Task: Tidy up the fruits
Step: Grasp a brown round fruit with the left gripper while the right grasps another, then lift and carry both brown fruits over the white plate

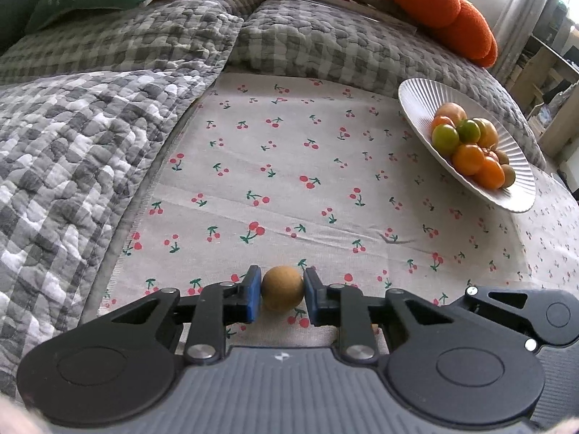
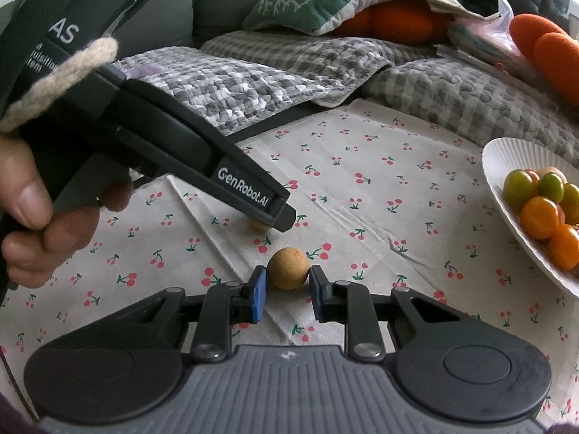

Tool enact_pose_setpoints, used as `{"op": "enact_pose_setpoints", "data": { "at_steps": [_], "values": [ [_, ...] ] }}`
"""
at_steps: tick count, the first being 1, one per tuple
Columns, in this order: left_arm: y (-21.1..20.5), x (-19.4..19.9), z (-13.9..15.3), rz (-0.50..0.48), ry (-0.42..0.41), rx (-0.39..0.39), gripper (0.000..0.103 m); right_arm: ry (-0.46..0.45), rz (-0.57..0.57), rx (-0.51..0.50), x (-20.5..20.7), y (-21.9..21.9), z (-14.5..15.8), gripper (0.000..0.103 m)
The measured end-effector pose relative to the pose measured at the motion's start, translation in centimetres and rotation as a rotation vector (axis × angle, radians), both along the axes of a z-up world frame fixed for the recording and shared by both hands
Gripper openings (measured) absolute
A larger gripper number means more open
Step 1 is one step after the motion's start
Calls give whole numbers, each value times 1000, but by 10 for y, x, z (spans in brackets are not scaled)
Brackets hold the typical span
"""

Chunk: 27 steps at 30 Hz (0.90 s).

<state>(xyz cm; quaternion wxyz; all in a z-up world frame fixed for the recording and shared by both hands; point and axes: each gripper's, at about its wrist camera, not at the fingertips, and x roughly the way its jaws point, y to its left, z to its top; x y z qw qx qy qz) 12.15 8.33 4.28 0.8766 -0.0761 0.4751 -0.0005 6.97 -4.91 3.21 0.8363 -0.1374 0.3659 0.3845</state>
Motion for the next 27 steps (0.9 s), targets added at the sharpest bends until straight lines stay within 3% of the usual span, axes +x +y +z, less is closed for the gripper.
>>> {"op": "enact_pose_setpoints", "data": {
  "at_steps": [20, 27],
  "values": [
    [-4, -6, 15, -15, -38, 10, 16, -52, 4, 12, -5, -8, 15, 22],
    [-11, -6, 17, -28, -54, 49, 16, -62, -31, 18, -3, -21, 20, 22]
  ]
}}
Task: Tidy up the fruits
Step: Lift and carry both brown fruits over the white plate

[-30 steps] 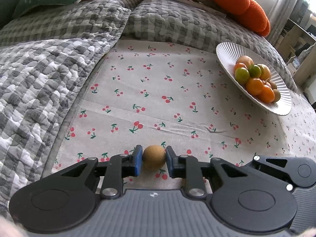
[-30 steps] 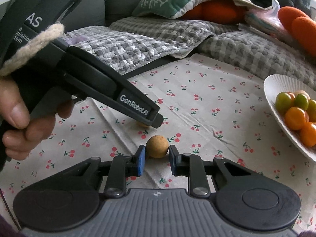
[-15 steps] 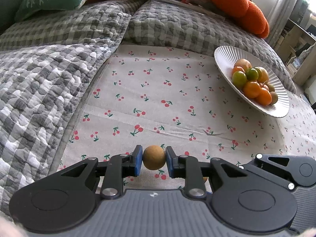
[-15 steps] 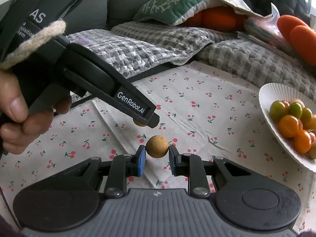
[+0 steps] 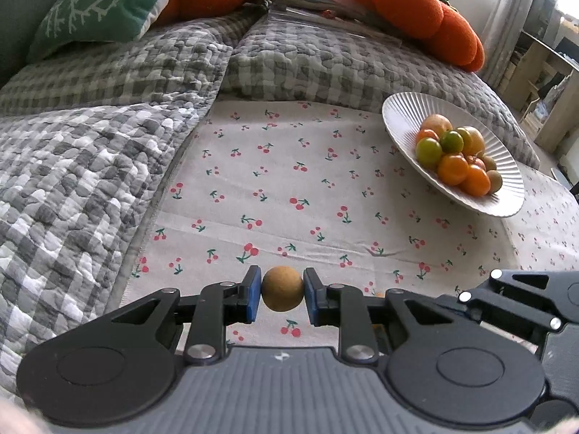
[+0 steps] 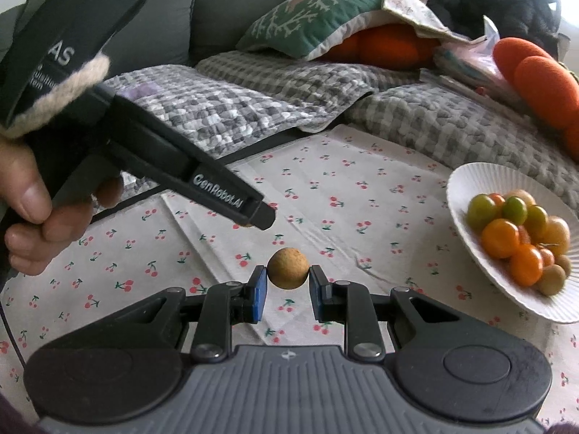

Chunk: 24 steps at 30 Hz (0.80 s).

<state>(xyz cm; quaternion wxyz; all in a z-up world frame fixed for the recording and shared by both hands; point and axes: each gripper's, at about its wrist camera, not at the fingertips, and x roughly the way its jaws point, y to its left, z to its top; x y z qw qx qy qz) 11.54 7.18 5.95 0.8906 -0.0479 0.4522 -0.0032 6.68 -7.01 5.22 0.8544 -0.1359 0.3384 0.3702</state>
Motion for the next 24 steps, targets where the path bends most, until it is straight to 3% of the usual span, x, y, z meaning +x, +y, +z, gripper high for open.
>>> {"op": "enact_pose_setpoints", "data": {
  "at_steps": [8, 24],
  "values": [
    [-15, -1, 14, -26, -30, 10, 16, 11, -40, -15, 3, -11, -3, 22],
    [-51, 12, 55, -32, -106, -4, 16, -98, -119, 40, 17, -34, 34, 22]
  ]
}}
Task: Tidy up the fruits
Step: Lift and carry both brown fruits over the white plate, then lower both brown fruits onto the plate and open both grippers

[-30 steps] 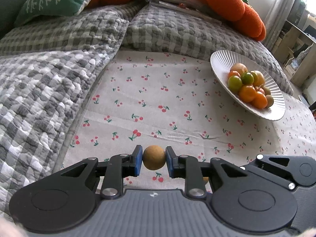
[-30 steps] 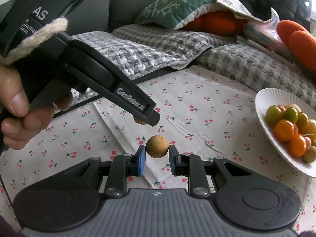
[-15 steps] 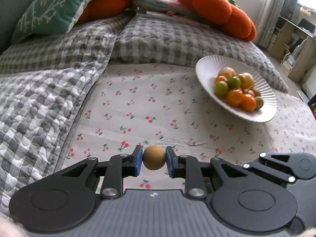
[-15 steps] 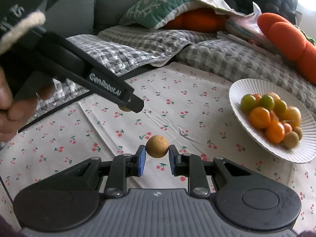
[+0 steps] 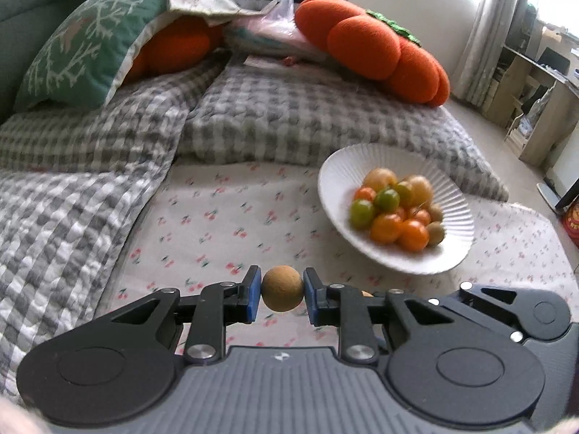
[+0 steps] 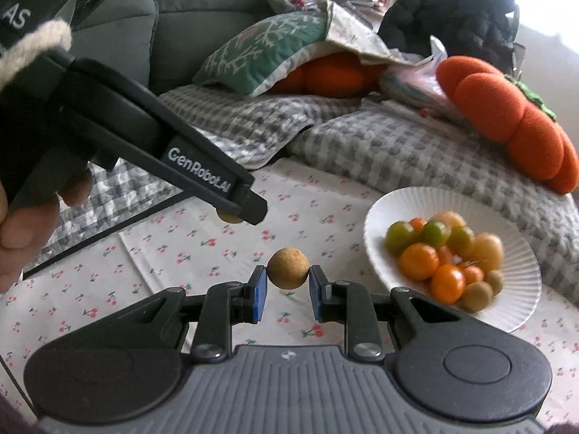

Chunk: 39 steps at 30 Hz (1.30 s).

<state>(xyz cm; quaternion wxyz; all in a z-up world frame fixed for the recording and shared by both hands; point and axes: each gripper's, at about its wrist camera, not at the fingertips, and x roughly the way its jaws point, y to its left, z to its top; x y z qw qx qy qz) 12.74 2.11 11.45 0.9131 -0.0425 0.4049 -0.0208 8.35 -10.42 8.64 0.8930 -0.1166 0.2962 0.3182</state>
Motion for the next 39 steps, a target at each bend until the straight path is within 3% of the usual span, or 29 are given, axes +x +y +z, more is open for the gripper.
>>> {"op": "enact_pose_setpoints", "data": {
  "at_steps": [9, 17, 28, 39],
  "values": [
    [-23, 7, 21, -9, -44, 2, 16, -53, -47, 36, 6, -18, 21, 22],
    [-45, 28, 16, -12, -42, -11, 16, -23, -182, 22, 33, -52, 23, 22],
    [-85, 75, -5, -99, -42, -113, 16, 102, -420, 156, 89, -136, 12, 22],
    [-108, 108, -33, -165, -5, -144, 17, 103, -387, 102, 105, -129, -13, 22]
  ]
}}
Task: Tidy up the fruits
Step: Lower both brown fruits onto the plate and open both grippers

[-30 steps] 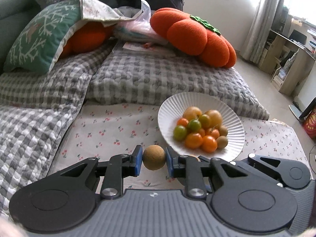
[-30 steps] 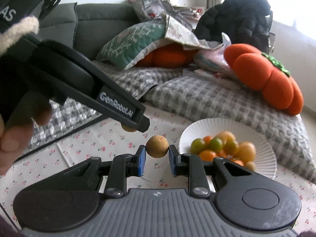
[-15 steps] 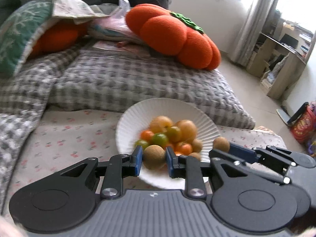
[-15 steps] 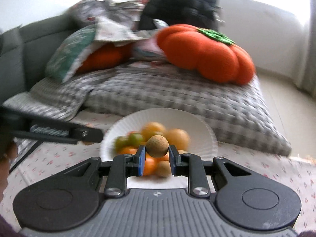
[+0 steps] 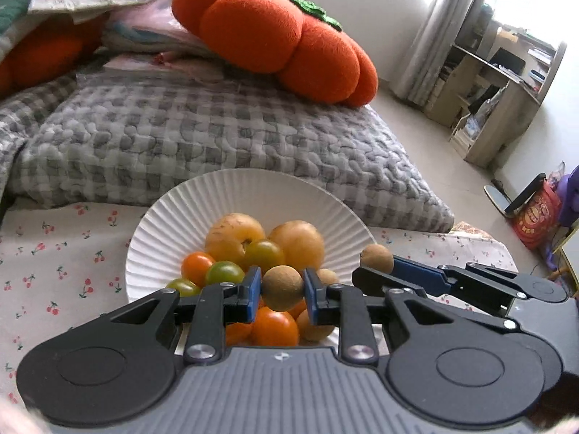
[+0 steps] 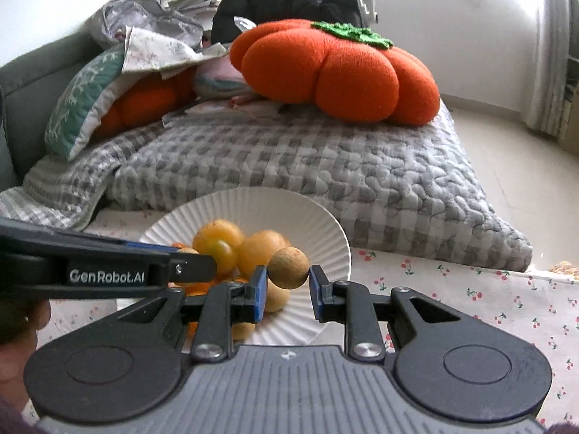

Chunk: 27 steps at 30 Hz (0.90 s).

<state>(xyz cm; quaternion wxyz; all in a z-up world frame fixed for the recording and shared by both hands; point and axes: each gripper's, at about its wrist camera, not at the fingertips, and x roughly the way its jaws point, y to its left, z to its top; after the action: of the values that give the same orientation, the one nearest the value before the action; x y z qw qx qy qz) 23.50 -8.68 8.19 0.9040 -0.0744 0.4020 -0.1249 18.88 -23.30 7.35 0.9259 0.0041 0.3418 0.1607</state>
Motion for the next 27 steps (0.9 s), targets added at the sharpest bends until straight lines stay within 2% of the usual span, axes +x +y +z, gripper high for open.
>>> {"op": "enact_pose_setpoints", "data": {
  "at_steps": [4, 19, 24, 27],
  "values": [
    [3, 5, -5, 2, 3, -13, 17, 3, 6, 6, 3, 0, -5, 22],
    [13, 9, 4, 11, -18, -56, 19, -15, 68, 16, 6, 23, -8, 22],
    [17, 10, 6, 29, -13, -66, 19, -28, 67, 57, 5, 20, -3, 30],
    [17, 10, 7, 36, -9, -61, 19, -23, 32, 77, 6, 14, -2, 31]
  ]
}}
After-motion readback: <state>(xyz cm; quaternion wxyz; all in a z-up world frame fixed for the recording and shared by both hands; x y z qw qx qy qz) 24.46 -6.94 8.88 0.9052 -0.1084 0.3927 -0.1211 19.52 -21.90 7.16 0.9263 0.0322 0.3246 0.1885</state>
